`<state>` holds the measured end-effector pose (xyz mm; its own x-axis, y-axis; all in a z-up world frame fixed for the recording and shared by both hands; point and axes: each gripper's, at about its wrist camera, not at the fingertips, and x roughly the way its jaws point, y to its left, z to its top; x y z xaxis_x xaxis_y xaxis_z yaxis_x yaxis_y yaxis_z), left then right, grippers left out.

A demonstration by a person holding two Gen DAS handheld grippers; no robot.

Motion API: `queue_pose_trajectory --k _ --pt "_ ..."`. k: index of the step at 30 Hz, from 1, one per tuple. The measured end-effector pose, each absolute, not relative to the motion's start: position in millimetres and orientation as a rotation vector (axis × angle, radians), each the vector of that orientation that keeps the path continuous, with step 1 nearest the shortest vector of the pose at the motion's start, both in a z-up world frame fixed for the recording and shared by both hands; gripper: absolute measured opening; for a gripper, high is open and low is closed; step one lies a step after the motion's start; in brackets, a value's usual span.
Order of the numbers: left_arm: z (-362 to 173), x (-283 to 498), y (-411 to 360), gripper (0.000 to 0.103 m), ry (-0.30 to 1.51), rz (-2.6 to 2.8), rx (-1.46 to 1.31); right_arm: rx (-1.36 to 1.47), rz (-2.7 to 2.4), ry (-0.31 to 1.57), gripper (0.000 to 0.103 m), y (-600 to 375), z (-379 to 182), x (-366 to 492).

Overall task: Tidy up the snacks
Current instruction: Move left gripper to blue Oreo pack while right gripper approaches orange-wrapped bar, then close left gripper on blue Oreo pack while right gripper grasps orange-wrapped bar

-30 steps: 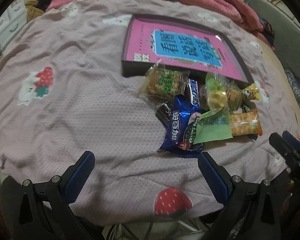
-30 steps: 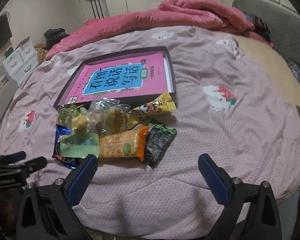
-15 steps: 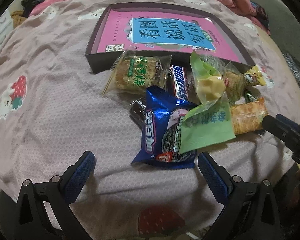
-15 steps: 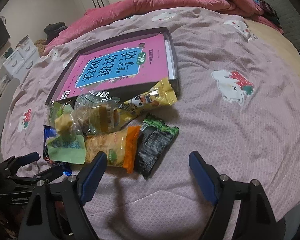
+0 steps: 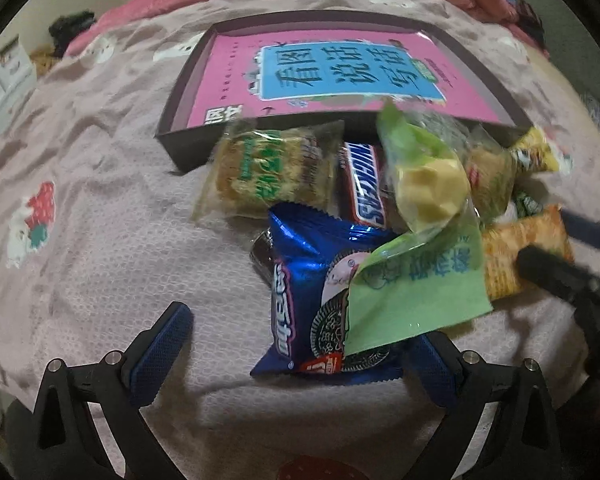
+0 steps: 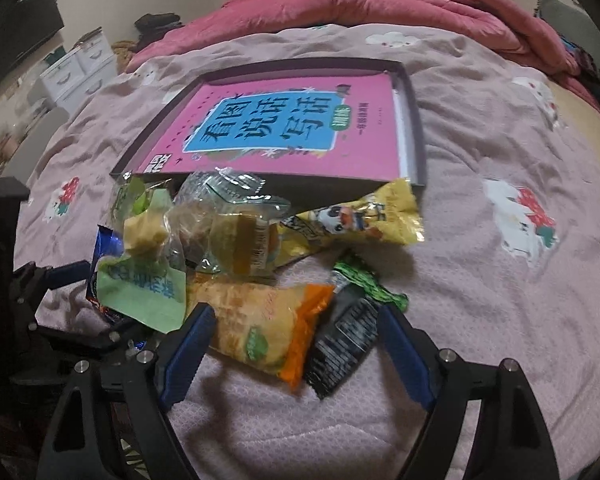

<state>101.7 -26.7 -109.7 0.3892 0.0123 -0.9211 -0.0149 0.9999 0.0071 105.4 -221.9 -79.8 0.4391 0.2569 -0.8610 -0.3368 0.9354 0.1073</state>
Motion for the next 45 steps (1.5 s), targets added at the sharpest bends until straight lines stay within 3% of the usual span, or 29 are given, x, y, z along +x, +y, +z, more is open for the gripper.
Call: queue_pose_trajectory --k 11,13,19,31,39,45 --pt "-100.5 95.6 7.2 0.081 1.164 -0.071 -0.121 -0.184 0.517 0.993 0.083 -200.9 -75.8 88.2" --pt "-98.7 95.3 10.3 0.077 1.163 -0.087 -0.141 -0.196 0.548 0.992 0.075 -196.1 -76.0 84.5" --pt "-92.4 89.0 15.4 0.069 1.159 -0.117 -0.162 -0.340 0.577 1.003 0.068 -178.2 -86.2 73.6" --pt "-103.0 89.5 4.9 0.068 1.202 -0.118 -0.149 -0.703 0.491 0.839 0.067 -149.8 -102.9 63.8" --pt "-105.3 91.5 5.1 0.068 1.203 -0.116 -0.155 -0.739 0.503 0.812 0.067 -143.7 -103.1 62.4" --pt "-103.8 91.8 4.5 0.063 1.198 -0.128 -0.158 -0.697 0.537 0.819 0.059 -146.8 -95.5 54.3"
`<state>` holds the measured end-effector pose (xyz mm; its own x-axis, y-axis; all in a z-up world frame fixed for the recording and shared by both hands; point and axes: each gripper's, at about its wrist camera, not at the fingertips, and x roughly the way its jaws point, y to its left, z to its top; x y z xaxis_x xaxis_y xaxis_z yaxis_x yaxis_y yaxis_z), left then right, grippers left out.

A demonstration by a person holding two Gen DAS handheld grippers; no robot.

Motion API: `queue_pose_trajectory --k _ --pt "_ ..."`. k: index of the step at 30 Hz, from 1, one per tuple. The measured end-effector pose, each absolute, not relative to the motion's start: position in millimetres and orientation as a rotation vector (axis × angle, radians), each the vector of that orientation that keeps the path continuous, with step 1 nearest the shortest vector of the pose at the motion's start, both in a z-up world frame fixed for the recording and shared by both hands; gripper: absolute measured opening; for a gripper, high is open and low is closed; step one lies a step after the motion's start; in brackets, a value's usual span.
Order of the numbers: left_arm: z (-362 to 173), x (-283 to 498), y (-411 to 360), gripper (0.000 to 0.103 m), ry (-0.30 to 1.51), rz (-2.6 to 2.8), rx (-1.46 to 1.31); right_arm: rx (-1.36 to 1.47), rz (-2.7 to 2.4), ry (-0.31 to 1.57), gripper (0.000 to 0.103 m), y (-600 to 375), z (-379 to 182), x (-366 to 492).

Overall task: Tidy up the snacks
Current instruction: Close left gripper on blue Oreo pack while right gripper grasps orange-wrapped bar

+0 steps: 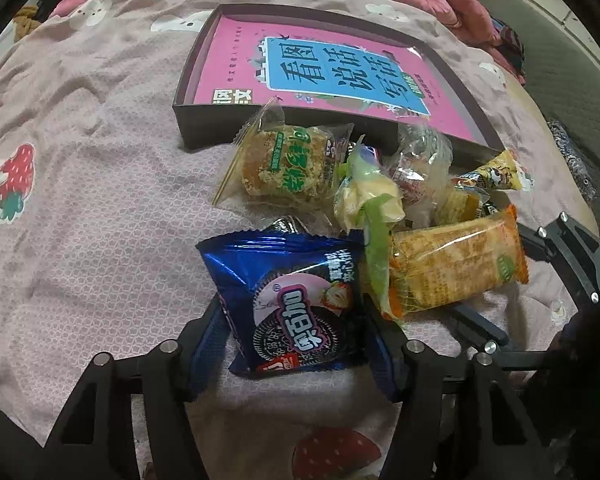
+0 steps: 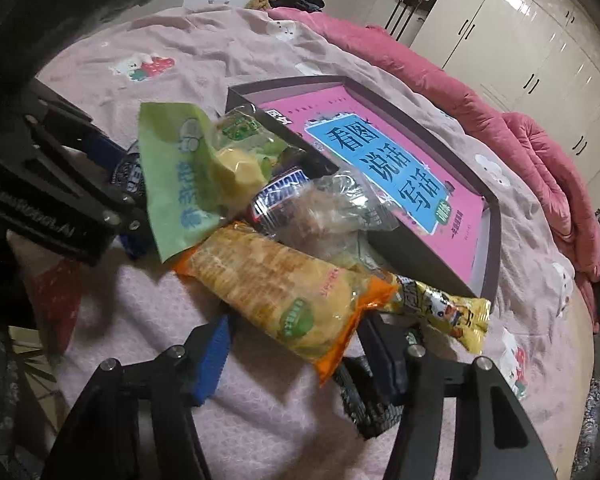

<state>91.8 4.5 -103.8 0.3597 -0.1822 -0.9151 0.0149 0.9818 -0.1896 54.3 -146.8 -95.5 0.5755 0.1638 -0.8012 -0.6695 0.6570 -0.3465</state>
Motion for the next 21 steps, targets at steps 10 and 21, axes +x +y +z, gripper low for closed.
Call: queue_pose_trajectory --k 10,21 --pt "-103.4 91.4 8.3 0.060 1.200 -0.142 -0.183 -0.825 0.480 0.742 0.070 -145.5 -81.9 41.0" --pt "-100.3 87.5 25.5 0.060 1.213 -0.140 -0.216 -1.090 0.627 0.723 0.070 -102.7 -112.1 39.0"
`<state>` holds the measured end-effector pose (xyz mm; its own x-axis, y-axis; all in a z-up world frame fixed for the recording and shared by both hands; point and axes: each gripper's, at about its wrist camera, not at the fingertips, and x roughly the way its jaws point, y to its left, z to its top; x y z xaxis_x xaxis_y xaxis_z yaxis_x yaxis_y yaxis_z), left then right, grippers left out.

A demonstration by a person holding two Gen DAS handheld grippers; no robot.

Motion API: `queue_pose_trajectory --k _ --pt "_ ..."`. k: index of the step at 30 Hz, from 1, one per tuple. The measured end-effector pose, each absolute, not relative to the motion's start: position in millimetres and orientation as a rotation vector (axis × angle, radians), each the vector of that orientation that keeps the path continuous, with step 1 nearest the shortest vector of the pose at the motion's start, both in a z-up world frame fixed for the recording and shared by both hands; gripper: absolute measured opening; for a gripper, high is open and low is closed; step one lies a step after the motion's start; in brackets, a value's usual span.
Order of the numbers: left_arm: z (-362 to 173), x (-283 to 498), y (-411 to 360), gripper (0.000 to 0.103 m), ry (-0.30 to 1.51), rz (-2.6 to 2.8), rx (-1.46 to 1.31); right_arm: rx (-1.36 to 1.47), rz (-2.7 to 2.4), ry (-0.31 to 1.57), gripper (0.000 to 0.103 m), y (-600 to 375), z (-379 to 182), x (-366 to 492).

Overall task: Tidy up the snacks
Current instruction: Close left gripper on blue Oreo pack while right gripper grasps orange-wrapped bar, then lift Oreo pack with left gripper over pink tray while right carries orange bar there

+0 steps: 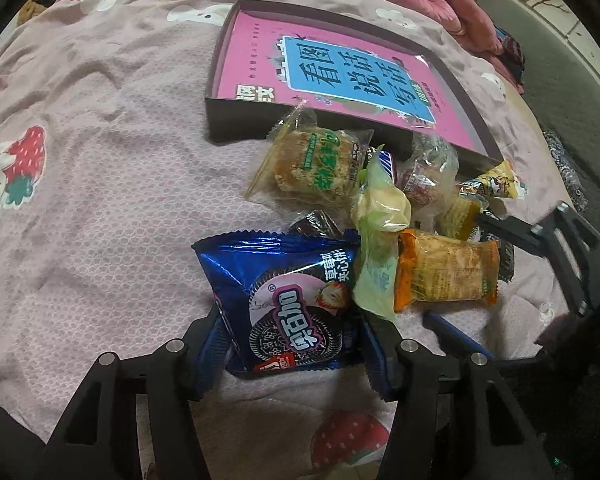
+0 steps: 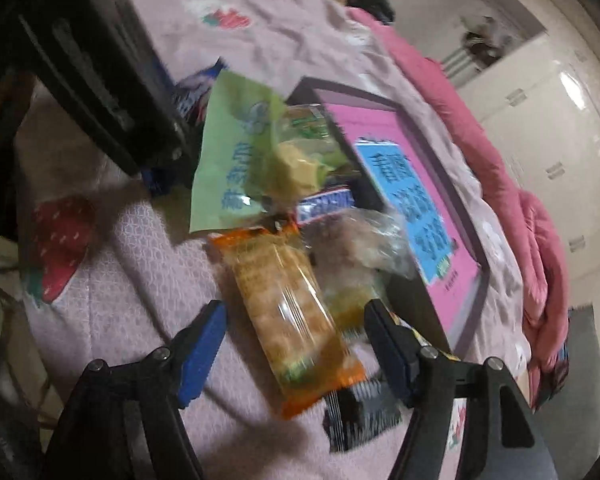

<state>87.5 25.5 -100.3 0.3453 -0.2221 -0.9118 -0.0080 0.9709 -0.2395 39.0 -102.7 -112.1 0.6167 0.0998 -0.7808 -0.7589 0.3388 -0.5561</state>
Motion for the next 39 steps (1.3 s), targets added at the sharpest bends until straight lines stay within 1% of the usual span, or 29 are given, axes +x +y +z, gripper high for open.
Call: queue_pose_trajectory --k 2,3,5,6,7,12,15,18,20,30,39 --pt "-99.4 86.9 27.1 0.060 1.216 -0.147 -0.216 -1.077 0.659 0.749 0.065 -100.3 -114.3 45.8" --pt "-98.8 86.5 28.1 0.060 1.215 -0.147 -0.217 -1.061 0.676 0.777 0.059 -99.8 -115.2 50.3" --pt "-97.9 85.7 30.7 0.060 1.214 -0.145 -0.220 -1.010 0.711 0.827 0.052 -100.7 -115.4 59.1" --pt "-97.2 85.2 32.2 0.060 1.212 -0.144 -0.223 -0.979 0.738 0.850 0.043 -101.7 -115.4 62.5" --pt "-96.3 84.7 33.9 0.060 1.210 -0.142 -0.226 -0.947 0.750 0.871 0.040 -103.0 -115.0 65.9" --pt "-90.6 80.4 43.5 0.060 1.199 -0.138 -0.242 -0.738 0.775 0.932 0.038 -120.3 -101.8 71.5" --pt "-85.0 77.6 48.2 0.060 1.187 -0.131 -0.246 -0.611 0.780 0.945 0.038 -130.5 -87.5 68.1" --pt "-76.2 75.0 52.1 0.060 1.164 -0.120 -0.240 -0.477 0.781 0.941 0.034 -141.9 -69.8 67.9" --pt "-69.7 73.8 53.8 0.060 1.146 -0.114 -0.234 -0.387 0.779 0.933 0.034 -147.3 -59.1 71.4" --pt "-37.7 79.9 54.1 0.060 1.068 -0.110 -0.212 -0.142 0.711 0.901 0.034 -177.0 -33.7 93.7" --pt "-14.2 110.3 44.9 0.060 1.011 -0.127 -0.191 0.007 0.613 0.837 0.034 -205.7 -10.9 123.9"
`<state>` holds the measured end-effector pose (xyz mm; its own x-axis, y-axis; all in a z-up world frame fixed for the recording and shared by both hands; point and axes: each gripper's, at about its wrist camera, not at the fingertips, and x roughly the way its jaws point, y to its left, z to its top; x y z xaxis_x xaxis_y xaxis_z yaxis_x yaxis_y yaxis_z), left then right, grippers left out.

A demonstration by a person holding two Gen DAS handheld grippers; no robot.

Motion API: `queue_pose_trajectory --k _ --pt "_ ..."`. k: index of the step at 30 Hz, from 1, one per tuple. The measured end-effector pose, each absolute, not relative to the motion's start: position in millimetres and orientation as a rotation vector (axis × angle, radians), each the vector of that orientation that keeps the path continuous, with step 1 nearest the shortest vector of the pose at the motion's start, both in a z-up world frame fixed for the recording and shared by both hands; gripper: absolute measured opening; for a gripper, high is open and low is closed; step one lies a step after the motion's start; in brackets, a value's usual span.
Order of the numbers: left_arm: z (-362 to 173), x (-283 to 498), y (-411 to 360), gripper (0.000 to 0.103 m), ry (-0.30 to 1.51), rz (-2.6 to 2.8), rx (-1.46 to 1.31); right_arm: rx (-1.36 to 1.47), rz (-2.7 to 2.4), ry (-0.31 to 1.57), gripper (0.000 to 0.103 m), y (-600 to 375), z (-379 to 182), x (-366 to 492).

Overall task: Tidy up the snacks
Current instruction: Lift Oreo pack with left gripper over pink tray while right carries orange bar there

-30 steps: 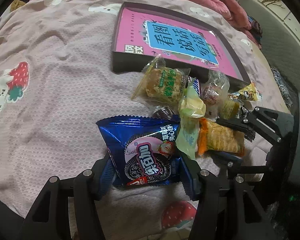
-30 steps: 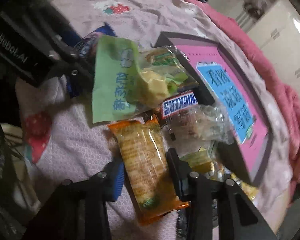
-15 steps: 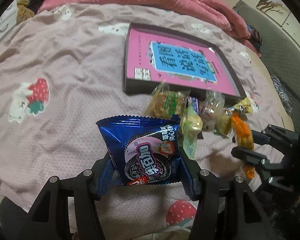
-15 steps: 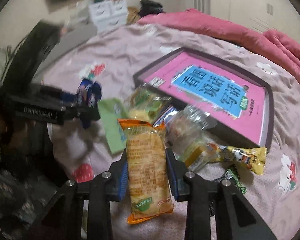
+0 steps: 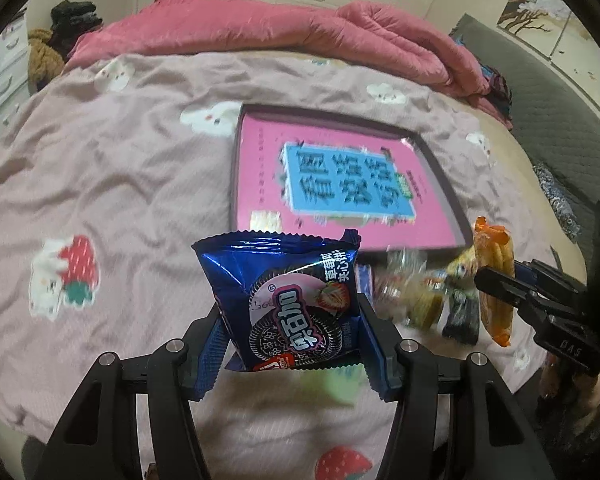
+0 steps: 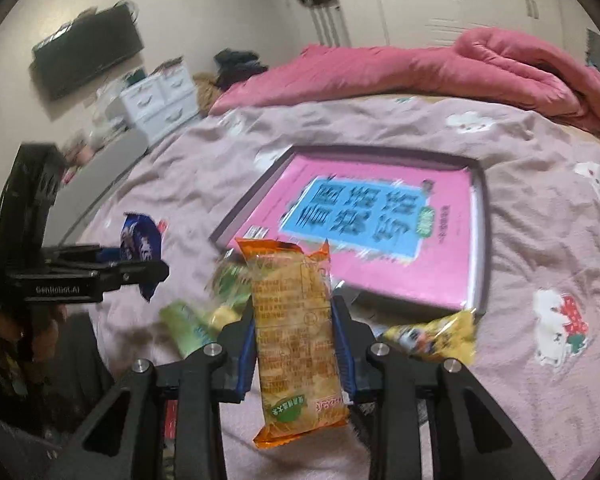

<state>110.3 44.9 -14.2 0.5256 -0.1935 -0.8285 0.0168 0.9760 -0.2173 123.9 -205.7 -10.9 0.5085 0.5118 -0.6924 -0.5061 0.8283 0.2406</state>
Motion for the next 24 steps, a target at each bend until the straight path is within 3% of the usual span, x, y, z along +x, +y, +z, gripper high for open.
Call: queue_pose_trajectory --k 9,24 --pt "-14.8 181.4 30.6 0.060 1.003 -0.183 -0.202 0.063 0.436 0.795 0.034 -214.3 -4.8 180.4" --pt "-60.2 244.4 20.2 0.060 1.097 -0.202 -0.211 0.074 0.209 0.884 0.034 -225.5 -61.1 230.8"
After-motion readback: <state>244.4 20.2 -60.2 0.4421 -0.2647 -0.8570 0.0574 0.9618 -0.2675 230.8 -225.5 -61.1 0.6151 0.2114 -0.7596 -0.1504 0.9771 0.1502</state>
